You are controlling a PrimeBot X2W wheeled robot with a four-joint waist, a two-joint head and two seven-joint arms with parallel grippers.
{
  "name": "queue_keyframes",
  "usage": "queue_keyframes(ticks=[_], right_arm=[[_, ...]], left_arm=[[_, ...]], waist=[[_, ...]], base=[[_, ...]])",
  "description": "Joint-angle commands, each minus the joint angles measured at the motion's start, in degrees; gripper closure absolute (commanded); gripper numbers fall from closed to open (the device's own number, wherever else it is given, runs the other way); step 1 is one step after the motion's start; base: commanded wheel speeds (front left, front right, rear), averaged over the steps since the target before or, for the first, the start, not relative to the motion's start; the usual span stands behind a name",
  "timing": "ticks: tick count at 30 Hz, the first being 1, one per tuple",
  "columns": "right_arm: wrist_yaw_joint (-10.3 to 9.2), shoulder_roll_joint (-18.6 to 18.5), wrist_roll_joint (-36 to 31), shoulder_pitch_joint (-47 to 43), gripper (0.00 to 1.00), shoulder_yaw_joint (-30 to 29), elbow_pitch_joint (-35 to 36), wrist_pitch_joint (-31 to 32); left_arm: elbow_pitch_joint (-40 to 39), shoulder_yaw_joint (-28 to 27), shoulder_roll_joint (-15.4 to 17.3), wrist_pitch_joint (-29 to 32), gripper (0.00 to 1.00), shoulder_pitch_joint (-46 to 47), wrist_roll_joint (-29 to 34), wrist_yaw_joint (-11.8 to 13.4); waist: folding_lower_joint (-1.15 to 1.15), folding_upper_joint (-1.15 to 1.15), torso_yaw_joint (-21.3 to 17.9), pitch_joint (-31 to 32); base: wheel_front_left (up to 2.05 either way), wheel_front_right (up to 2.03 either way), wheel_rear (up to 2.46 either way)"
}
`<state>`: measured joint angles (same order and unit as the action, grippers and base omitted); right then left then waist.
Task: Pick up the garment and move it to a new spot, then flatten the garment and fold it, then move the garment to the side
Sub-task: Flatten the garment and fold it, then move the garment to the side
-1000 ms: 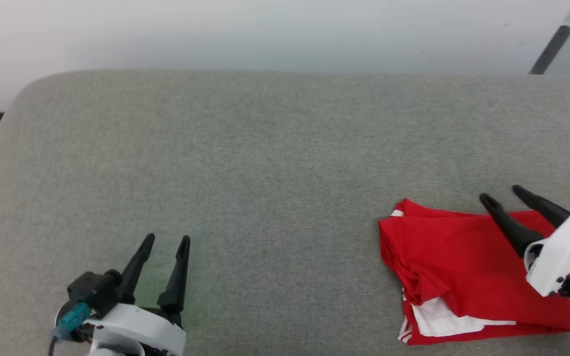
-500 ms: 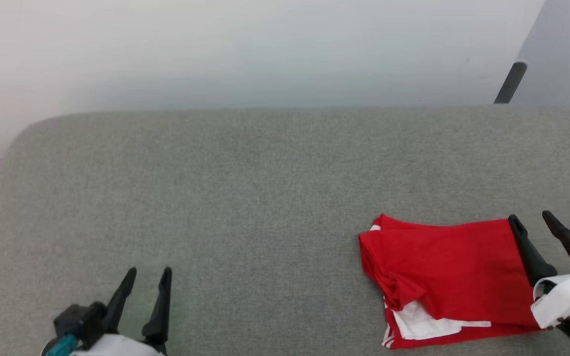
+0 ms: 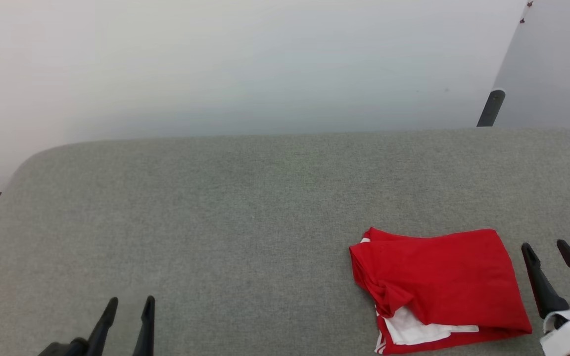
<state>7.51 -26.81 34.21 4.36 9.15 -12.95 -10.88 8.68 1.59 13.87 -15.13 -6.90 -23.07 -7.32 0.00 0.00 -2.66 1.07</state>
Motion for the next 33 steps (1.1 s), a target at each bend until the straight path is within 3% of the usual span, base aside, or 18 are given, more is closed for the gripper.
queue_keyframes(ticks=[1, 17, 33], right_arm=[[-0.05, 0.3, -0.6, -1.6, 0.00, -1.2, 1.2, -0.2], [-0.05, 4.8, -3.8, -10.4, 0.00, -10.8, 12.1, 3.3], [-0.05, 5.7, -3.3, -9.2, 0.00, -11.4, 12.8, 7.5]], left_arm=[[-0.7, -0.6, -0.3, 0.0, 0.00, -1.0, 0.7, -0.2], [-8.1, -4.6, -2.0, 0.0, 0.00, -7.1, 0.0, -0.2], [-8.1, -3.3, -2.0, 0.0, 0.00, -5.2, 0.4, -0.2]], waist=[[0.00, 0.00, 0.3, 0.3], [0.00, 0.00, 1.8, -0.3], [0.00, 0.00, 2.1, -0.4]], base=[[0.00, 0.00, 0.00], [0.00, 0.00, 0.00], [0.00, 0.00, 0.00]])
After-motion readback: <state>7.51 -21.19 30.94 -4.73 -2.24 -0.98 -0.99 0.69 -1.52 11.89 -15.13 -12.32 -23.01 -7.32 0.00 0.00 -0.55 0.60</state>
